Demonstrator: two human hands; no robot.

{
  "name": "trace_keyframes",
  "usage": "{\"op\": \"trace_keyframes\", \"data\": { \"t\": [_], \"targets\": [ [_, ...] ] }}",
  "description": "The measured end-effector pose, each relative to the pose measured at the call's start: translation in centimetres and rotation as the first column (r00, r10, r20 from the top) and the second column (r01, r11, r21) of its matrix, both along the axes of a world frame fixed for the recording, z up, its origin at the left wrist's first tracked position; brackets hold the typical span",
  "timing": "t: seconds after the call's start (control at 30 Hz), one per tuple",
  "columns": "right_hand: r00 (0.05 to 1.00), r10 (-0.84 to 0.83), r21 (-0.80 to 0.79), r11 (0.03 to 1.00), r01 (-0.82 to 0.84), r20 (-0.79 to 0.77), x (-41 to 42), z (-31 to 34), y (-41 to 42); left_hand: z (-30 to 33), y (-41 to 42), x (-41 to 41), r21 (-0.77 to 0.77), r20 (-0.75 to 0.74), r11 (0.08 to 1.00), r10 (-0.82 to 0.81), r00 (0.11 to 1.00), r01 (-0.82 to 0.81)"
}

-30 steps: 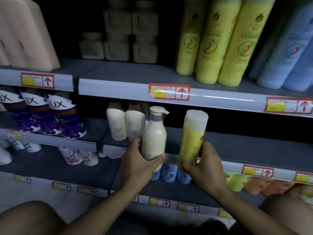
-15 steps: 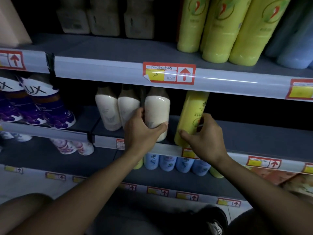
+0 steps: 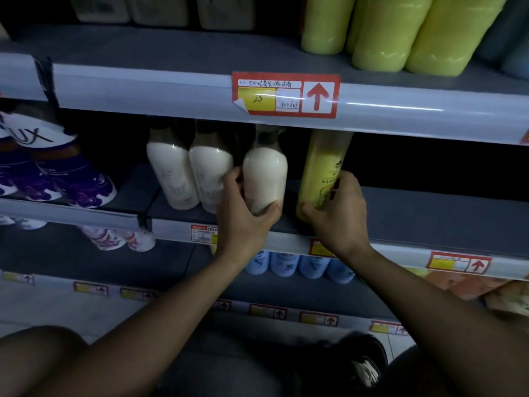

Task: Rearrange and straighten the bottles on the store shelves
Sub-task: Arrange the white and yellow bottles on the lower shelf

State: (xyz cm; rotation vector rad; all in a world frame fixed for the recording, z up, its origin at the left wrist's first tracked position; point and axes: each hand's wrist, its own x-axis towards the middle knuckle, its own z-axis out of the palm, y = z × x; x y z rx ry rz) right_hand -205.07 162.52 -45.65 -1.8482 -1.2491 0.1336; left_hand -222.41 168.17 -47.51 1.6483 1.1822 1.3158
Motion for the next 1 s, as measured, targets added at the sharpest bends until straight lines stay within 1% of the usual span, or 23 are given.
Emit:
{"op": "trace_keyframes", "data": {
  "t": [0.1, 0.23, 0.3, 0.53, 0.73, 1.0],
  "targets": [
    [1.0, 0.011, -0.016, 1.0, -0.011, 0.014, 0.0, -0.2, -0.1, -0.4, -0.4, 0.0, 0.036, -0.018, 0.999, 0.041, 0.999, -0.04],
    [0.999, 0.018, -0.036, 0.999, -0.017, 0.028, -0.1, -0.2, -0.5, -0.2, -1.4, 0.5, 0.118, -0.043, 0.974, 0.198, 0.979, -0.192],
    [0.999, 0.01, -0.042, 0.999, -0.009, 0.03, -0.1, -0.1, -0.7, 0.2, -1.8, 0.7, 0.127, -0.059, 0.965, 0.238, 0.97, -0.229],
    [1.0, 0.008, -0.037, 0.999, -0.007, 0.024, 0.2, 0.0, -0.3, -0.5, -1.3, 0.9, 0.149, -0.041, 0.941, 0.314, 0.949, -0.305],
    [1.0, 0.01, -0.049, 0.999, -0.009, 0.029, 0.1, 0.2, 0.6, -0.4, -0.8, 0.7, 0.147, -0.028, 0.933, 0.335, 0.942, -0.328],
    [0.998, -0.053, -0.112, 0.992, 0.055, 0.019, 0.2, 0.7, 2.7, -0.1, -1.2, 1.0, 0.173, -0.018, 0.915, 0.372, 0.928, -0.363]
  ]
}}
